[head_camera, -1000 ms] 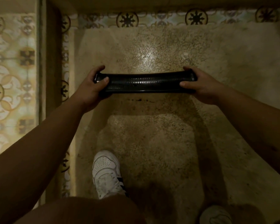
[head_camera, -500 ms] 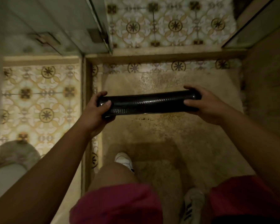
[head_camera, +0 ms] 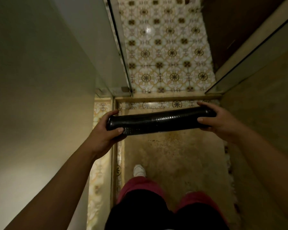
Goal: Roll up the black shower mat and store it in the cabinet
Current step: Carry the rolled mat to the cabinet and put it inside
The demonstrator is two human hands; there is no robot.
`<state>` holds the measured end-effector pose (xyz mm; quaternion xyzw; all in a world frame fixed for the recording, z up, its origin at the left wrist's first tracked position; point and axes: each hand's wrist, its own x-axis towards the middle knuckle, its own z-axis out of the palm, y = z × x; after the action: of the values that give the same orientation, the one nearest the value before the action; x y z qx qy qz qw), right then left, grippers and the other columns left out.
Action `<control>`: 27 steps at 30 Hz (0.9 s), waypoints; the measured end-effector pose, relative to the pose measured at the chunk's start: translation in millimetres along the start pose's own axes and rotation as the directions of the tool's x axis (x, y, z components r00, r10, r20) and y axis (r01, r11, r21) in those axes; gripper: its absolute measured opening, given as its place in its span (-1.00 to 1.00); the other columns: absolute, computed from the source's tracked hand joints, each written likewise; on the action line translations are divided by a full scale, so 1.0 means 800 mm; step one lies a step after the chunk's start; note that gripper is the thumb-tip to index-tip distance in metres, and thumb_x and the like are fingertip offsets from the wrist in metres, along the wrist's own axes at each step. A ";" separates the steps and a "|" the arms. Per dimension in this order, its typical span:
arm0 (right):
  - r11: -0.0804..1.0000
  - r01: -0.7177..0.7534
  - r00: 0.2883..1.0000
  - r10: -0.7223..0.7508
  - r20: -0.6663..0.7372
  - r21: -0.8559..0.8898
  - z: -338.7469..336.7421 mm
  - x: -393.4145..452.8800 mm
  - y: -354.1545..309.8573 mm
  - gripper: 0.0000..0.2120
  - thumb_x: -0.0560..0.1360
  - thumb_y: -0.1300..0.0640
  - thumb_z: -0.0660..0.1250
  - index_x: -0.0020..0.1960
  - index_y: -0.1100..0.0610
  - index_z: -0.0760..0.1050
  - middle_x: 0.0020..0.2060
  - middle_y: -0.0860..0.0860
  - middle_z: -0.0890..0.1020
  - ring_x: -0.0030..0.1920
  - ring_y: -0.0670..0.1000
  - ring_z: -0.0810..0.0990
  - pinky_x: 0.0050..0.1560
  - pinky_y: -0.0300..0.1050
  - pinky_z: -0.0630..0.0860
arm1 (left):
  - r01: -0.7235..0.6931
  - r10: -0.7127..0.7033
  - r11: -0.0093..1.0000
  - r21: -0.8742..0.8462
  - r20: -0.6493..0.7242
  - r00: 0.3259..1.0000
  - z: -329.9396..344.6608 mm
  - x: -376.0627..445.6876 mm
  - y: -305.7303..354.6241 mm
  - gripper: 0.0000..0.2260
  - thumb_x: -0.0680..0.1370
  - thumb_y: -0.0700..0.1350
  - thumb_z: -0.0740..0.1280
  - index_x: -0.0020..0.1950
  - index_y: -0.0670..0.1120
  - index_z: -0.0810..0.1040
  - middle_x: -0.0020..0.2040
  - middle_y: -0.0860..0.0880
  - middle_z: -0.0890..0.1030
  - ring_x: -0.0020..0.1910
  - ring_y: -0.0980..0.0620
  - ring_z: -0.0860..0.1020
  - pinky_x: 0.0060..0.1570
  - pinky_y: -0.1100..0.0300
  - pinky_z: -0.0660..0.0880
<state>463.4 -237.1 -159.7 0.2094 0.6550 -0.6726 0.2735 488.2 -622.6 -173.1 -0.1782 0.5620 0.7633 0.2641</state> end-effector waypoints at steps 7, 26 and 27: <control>0.997 0.077 0.996 -0.077 -0.033 0.005 0.006 -0.083 -0.070 -0.40 0.18 0.20 0.54 0.17 -0.14 0.56 0.17 0.08 0.50 0.04 0.15 0.62 -0.17 -0.05 0.61 | -0.103 0.096 0.984 0.142 0.053 0.994 0.026 -0.060 0.105 -0.42 0.42 -0.34 0.40 0.34 0.12 0.43 0.30 -0.15 0.39 0.14 -0.23 0.57 -0.01 -0.01 0.61; 0.951 0.266 0.964 -0.266 0.016 -0.158 -0.138 -0.072 -0.137 -0.57 0.30 -0.02 0.45 0.16 -0.20 0.55 0.15 0.19 0.51 -0.08 0.24 0.55 -0.05 0.26 0.46 | -0.283 0.297 0.941 0.183 -0.052 0.953 0.180 -0.038 0.111 -0.65 0.57 -0.25 0.28 0.18 0.19 0.58 0.24 -0.08 0.46 0.22 -0.20 0.51 0.12 -0.11 0.54; 0.950 0.271 0.962 -0.271 0.024 -0.153 -0.149 -0.068 -0.141 -0.56 0.30 -0.02 0.45 0.17 -0.20 0.55 0.16 0.20 0.51 -0.06 0.24 0.56 -0.03 0.30 0.46 | -0.275 0.286 0.948 0.161 -0.048 0.957 0.189 -0.035 0.109 -0.67 0.57 -0.22 0.29 0.20 0.18 0.58 0.27 -0.09 0.44 0.24 -0.21 0.50 0.14 -0.13 0.53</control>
<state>423.5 -114.5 -45.2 0.0945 0.7274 -0.6511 0.1951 461.4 -504.5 -44.6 -0.1024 0.6475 0.7410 0.1457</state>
